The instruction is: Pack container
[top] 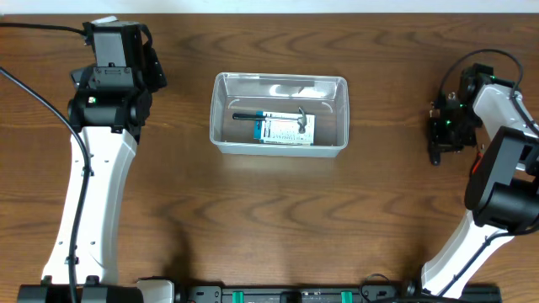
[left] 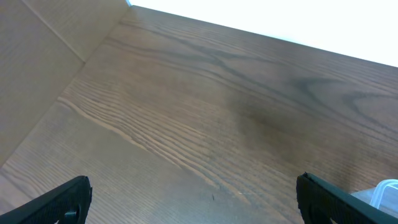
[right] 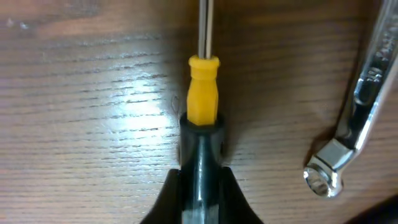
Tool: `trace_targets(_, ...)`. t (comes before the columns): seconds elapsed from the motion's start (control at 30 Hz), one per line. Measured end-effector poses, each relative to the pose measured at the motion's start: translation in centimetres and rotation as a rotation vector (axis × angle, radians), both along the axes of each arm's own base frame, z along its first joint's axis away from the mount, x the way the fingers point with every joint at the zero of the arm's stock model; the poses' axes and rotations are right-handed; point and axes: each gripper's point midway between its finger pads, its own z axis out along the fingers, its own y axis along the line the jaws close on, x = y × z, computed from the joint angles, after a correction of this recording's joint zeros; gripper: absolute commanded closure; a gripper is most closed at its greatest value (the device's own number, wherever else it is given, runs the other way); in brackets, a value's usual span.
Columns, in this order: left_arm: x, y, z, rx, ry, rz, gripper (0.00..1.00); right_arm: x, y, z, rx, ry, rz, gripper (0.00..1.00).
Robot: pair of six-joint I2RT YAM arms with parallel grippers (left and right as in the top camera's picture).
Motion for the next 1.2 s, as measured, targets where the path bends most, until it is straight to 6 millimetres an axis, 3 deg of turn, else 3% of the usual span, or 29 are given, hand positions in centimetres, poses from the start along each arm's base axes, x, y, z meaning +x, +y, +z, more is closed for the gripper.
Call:
trace_targets(0.23,0.0,0.0,0.0,0.0,0.0,0.0,0.02,0.1,0.0,0.3,-0.002,-0.007,-0.006,0.99)
trace_targets(0.5,0.0,0.0,0.0,0.0,0.0,0.0,0.02,3.1,0.7,3.8,0.004,-0.111,0.015,0.99)
trace_targets(0.57,0.0,0.0,0.0,0.0,0.0,0.0,0.02,4.7,1.5,5.5,-0.001,-0.162,0.04,0.85)
trace_targets(0.63,0.0,0.0,0.0,0.0,0.0,0.0,0.02,6.7,2.6,8.2,-0.014,-0.244,0.076,0.52)
trace_targets(0.77,0.0,0.0,0.0,0.0,0.001,0.0,0.02,8.6,4.1,13.3,-0.037,-0.382,0.122,0.41)
trace_targets(0.83,0.0,0.0,0.0,0.0,0.0,0.0,0.02,8.2,4.9,15.2,-0.037,-0.405,0.16,0.42)
trace_targets(0.9,0.0,0.0,0.0,0.0,0.0,0.0,0.02,7.0,5.5,15.6,-0.031,-0.372,0.215,0.41)
trace_targets(1.0,0.0,0.0,0.0,0.0,0.0,0.0,0.02,4.3,6.3,14.6,-0.005,-0.26,0.327,0.39)
trace_targets(1.1,0.0,0.0,0.0,0.0,0.0,0.0,0.02,3.1,6.8,13.8,0.014,-0.204,0.417,0.38)
trace_targets(1.2,0.0,0.0,0.0,0.0,0.0,0.0,0.02,1.7,7.0,13.5,0.033,-0.155,0.526,0.31)
